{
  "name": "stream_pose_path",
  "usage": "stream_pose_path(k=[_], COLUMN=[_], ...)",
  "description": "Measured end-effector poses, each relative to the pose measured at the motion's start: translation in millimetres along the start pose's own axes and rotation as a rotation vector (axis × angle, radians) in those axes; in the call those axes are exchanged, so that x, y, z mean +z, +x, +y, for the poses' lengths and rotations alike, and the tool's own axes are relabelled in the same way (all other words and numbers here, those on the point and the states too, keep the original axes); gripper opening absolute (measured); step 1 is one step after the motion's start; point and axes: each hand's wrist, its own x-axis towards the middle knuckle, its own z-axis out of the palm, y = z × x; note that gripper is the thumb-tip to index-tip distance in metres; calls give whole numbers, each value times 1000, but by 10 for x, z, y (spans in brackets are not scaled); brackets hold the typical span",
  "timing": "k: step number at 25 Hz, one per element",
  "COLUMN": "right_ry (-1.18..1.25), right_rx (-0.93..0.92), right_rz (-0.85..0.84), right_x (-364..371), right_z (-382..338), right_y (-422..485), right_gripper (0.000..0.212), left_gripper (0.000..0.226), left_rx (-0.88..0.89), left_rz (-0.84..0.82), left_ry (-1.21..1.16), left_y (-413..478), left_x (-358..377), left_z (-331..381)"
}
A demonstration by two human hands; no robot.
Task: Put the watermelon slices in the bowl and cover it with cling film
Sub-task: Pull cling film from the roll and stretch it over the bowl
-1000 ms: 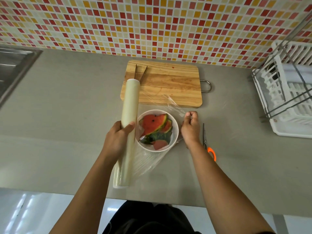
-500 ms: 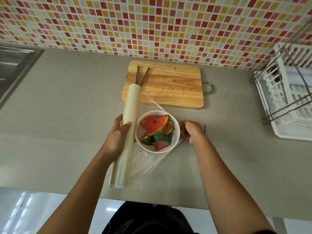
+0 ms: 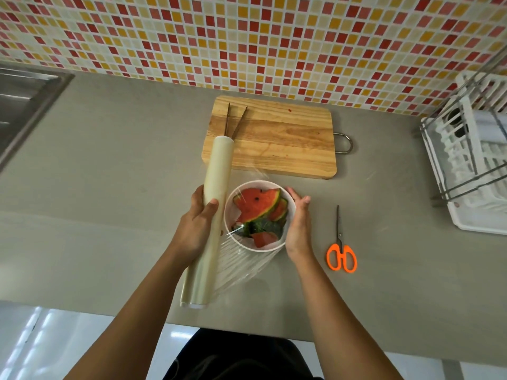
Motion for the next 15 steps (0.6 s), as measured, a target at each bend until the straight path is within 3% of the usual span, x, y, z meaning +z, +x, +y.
stream_pose_path(k=[1, 5, 9, 13, 15], right_ry=[23, -54, -345, 140, 216], right_rx=[56, 222, 122, 64, 94], right_rz=[17, 76, 244, 255, 262], right_x=[21, 25, -10, 71, 122], right_z=[-1, -52, -121, -19, -6], right_y=[9, 7, -21, -213, -218], right_gripper=[67, 75, 77, 70, 57], left_gripper=[43, 47, 49, 46, 49], left_rx=[12, 31, 36, 33, 49], left_rz=[8, 19, 22, 19, 26], left_ry=[18, 138, 178, 139, 136], left_y=[-11, -23, -40, -58, -54], left_x=[14, 44, 44, 70, 86], left_z=[1, 14, 31, 27, 13])
